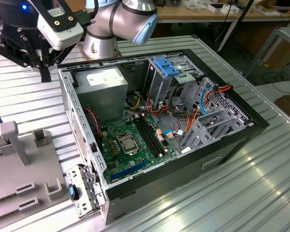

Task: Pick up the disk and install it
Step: 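Reach for the disk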

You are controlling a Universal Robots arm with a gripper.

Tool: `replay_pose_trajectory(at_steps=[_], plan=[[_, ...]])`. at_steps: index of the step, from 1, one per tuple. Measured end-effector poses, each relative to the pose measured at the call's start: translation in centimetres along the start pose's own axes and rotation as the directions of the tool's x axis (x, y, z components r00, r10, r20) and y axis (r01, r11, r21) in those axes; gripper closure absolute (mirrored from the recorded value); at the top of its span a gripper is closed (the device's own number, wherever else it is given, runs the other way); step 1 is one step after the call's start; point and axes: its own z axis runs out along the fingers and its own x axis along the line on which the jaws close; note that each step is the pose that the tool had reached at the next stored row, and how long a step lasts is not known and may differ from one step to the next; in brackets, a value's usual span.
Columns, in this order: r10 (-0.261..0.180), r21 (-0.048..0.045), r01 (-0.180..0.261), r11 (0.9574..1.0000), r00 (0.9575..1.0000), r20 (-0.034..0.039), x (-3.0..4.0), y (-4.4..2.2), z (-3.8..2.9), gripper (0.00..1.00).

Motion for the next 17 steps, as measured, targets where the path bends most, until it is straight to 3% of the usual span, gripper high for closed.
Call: replay_pose_trajectory(at_steps=[17], plan=[[0.000,0.0000,0.000,1.0000,1.0000,0.0000,2.97,-0.22,-0.08,0.89]])
